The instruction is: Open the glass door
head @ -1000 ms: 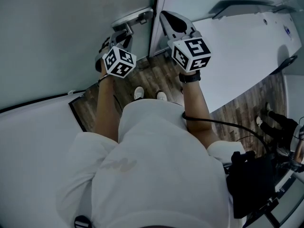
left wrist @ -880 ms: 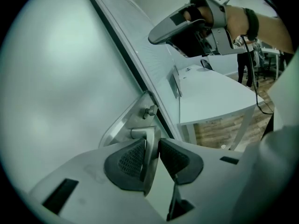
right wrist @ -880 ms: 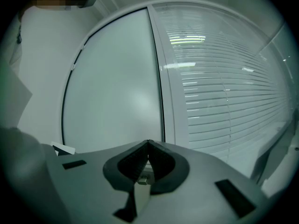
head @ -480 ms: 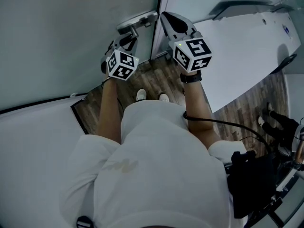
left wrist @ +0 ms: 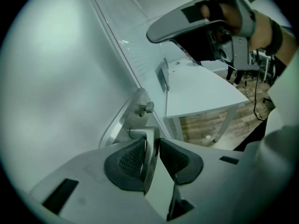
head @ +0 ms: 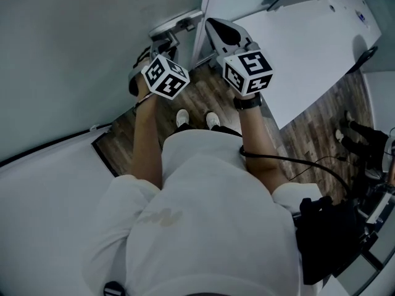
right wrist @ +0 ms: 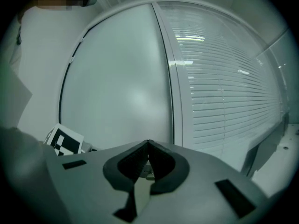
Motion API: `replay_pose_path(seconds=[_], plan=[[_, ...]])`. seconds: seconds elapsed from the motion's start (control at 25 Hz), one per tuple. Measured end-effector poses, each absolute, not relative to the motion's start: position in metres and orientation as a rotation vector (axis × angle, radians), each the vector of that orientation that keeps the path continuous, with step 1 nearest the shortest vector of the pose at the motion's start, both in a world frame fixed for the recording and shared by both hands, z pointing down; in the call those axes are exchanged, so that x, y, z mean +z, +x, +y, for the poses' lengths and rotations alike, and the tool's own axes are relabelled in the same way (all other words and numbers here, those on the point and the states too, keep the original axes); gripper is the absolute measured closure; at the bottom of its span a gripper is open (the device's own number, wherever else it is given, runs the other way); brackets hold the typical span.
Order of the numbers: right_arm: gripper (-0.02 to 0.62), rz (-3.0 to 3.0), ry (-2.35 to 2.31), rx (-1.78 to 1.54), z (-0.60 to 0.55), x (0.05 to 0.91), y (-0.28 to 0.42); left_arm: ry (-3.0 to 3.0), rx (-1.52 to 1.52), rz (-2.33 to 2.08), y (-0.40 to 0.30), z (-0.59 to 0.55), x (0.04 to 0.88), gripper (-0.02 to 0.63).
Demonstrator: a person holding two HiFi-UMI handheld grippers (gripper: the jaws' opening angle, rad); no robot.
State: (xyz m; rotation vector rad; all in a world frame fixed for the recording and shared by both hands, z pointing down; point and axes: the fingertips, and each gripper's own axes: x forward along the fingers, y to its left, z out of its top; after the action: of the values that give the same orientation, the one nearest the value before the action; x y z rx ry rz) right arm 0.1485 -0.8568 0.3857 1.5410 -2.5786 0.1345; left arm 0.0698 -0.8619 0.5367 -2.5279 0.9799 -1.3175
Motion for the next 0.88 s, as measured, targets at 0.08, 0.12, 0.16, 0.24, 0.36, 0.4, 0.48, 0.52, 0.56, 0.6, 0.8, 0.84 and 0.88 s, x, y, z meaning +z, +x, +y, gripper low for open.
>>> replay_pose_path(seconds=[0.08, 0.12, 0.16, 0.24, 0.36, 0.4, 0.48, 0.52, 0.56, 0.6, 0.8, 0.84, 0.88], plan=[[0.592, -2.556, 1.541, 0.141, -0.846, 0.389, 0.148, -2.553, -1.4, 0.958, 0.072, -0.858, 0.537, 0.508], [0.592, -2.544, 1.543, 0.146, -0.84, 0.391, 0.149, -2.567, -1.41, 0.951, 0.073, -0.856, 0.536, 0.509], [0.592, -2.532, 1.547, 0.151, -0.834, 0.394, 0.15, -2.569, -1.406, 0.949, 0.073, -0.854, 0.535, 0.509], [0.592, -2.509, 1.555, 0.162, -0.822, 0.399, 0.152, -2.538, -1.389, 0.959, 0.073, -0.85, 0.533, 0.509], [0.592, -2.516, 1.55, 0.178, -0.805, 0.401, 0.152, -2.507, -1.369, 0.984, 0.075, -0.84, 0.532, 0.508], [0.592, -2.531, 1.538, 0.175, -0.798, 0.4, 0.15, -2.504, -1.369, 0.992, 0.076, -0.836, 0.533, 0.508], [0.592, -2.572, 1.498, 0.157, -0.783, 0.396, 0.147, -2.528, -1.362, 1.011, 0.08, -0.826, 0.534, 0.508], [0.592, -2.596, 1.472, 0.144, -0.775, 0.394, 0.146, -2.552, -1.355, 1.027, 0.081, -0.821, 0.535, 0.508], [0.592, -2.619, 1.448, 0.132, -0.766, 0.391, 0.146, -2.578, -1.348, 1.049, 0.082, -0.816, 0.535, 0.508], [0.592, -2.642, 1.43, 0.128, -0.758, 0.39, 0.148, -2.602, -1.344, 1.07, 0.083, -0.811, 0.535, 0.508], [0.592, -2.719, 1.365, 0.235, -0.697, 0.399, 0.174, -2.595, -1.378, 1.169, 0.084, -0.781, 0.534, 0.491], [0.592, -2.726, 1.346, 0.248, -0.686, 0.403, 0.18, -2.59, -1.373, 1.18, 0.086, -0.776, 0.532, 0.487], [0.592, -2.729, 1.332, 0.264, -0.678, 0.407, 0.187, -2.591, -1.365, 1.186, 0.089, -0.771, 0.531, 0.485]])
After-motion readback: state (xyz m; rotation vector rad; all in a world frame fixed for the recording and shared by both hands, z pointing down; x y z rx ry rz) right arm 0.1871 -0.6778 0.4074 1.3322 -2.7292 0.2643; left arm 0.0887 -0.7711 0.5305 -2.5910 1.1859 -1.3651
